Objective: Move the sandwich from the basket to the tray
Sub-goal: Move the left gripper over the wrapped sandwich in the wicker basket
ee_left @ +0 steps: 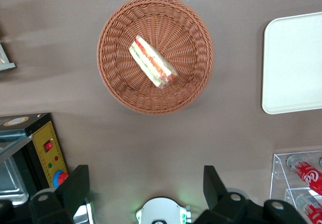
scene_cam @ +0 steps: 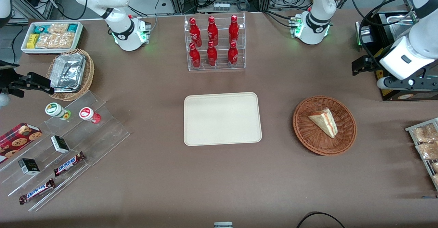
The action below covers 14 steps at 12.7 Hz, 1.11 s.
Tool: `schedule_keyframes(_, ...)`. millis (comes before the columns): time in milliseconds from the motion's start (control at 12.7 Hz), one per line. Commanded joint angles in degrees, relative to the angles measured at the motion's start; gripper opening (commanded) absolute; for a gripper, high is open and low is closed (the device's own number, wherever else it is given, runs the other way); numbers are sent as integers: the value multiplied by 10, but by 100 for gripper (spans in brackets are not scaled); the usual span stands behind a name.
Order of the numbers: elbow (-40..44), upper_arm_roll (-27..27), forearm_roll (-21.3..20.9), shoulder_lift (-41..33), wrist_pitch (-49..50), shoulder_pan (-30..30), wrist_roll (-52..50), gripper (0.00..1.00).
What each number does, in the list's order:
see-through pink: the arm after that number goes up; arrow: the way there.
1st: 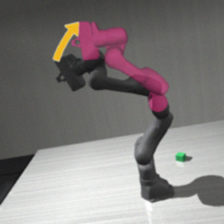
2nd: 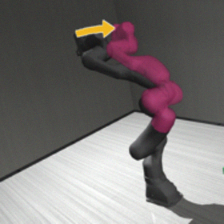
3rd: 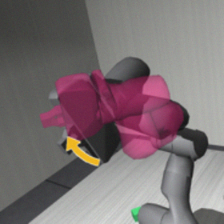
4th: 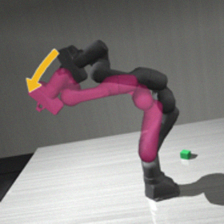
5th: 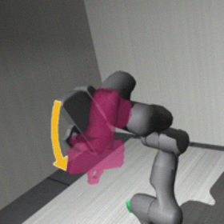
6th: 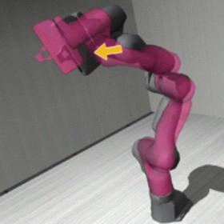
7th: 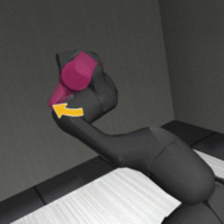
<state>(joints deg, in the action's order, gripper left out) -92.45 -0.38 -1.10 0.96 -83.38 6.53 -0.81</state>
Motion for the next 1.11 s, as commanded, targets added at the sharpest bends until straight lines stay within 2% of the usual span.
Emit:
schedule_keyframes(0, -72, -4, -1, -10, -67, 2, -2, 100)
schedule_keyframes(395, -206, -4, -2, -4, -247, 2, -44, 100)
schedule_keyframes(632, -257, -4, -2, 4, -326, 1, -67, 100)
schedule_keyframes(868, -310, -4, -2, 7, -412, 1, -157, 100)
schedule_keyframes(1026, -316, -4, -1, 21, -429, 1, -243, 100)
